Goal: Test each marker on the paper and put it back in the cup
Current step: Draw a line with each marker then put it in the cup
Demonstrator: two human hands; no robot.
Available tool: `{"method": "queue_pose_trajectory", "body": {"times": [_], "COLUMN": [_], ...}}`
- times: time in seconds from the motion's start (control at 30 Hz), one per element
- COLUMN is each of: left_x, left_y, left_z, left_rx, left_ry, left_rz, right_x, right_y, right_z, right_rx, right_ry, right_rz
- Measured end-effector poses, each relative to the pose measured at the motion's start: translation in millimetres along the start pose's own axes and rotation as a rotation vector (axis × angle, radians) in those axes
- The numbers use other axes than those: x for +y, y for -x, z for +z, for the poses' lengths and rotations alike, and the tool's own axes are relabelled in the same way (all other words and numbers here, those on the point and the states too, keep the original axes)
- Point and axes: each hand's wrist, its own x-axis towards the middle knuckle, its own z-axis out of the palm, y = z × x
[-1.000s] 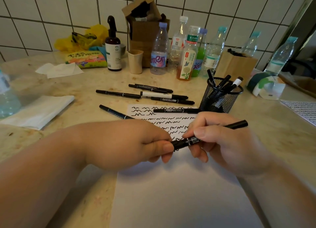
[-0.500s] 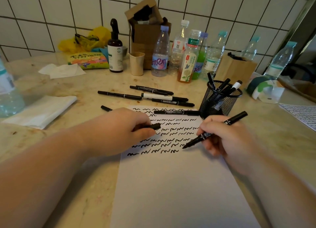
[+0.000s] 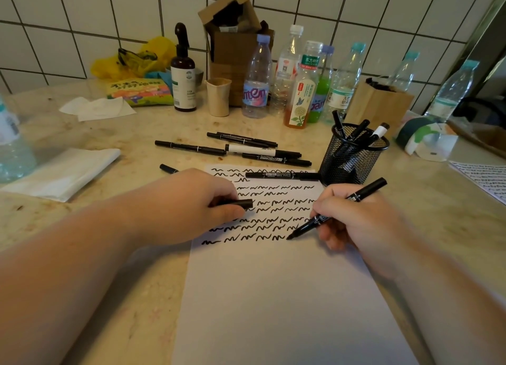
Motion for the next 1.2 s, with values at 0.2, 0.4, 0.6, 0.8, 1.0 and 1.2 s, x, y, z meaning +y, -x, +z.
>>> {"method": "queue_pose_trajectory", "body": {"times": [0.2, 0.4, 0.6, 0.8, 1.0, 1.2], "left_x": [0.7, -0.1, 0.2, 2.4, 5.0, 5.6], "left_y": [0.0, 0.3, 2.2, 4.3, 5.2, 4.8], "left_z": [-0.6, -0.1, -1.5, -1.1, -1.7, -1.1], "left_rx": [0.000, 0.000, -0.004, 0.021, 0.035, 0.032], "left_ry": [-0.006, 0.011, 0.042, 0.069, 0.084, 0.088], "left_rz": [-0.006, -0.010, 0.007, 0.026, 0.031, 0.047], "right_x": [2.8, 4.7, 5.2, -1.3, -1.3, -3.2], "right_y": [-2.3, -4.1, -7.6, -2.5, 0.5, 2.2], "right_z": [-3.3, -5.1, -8.4, -8.0, -8.3, -4.4], "right_rx": [0.047, 0.085, 0.165, 0.035, -0.165, -0.221], "right_ry": [0.022, 0.036, 0.037, -0.177, -0.363, -0.311], "right_rz": [0.000, 0.005, -0.016, -0.118, -0.135, -0.127]}}
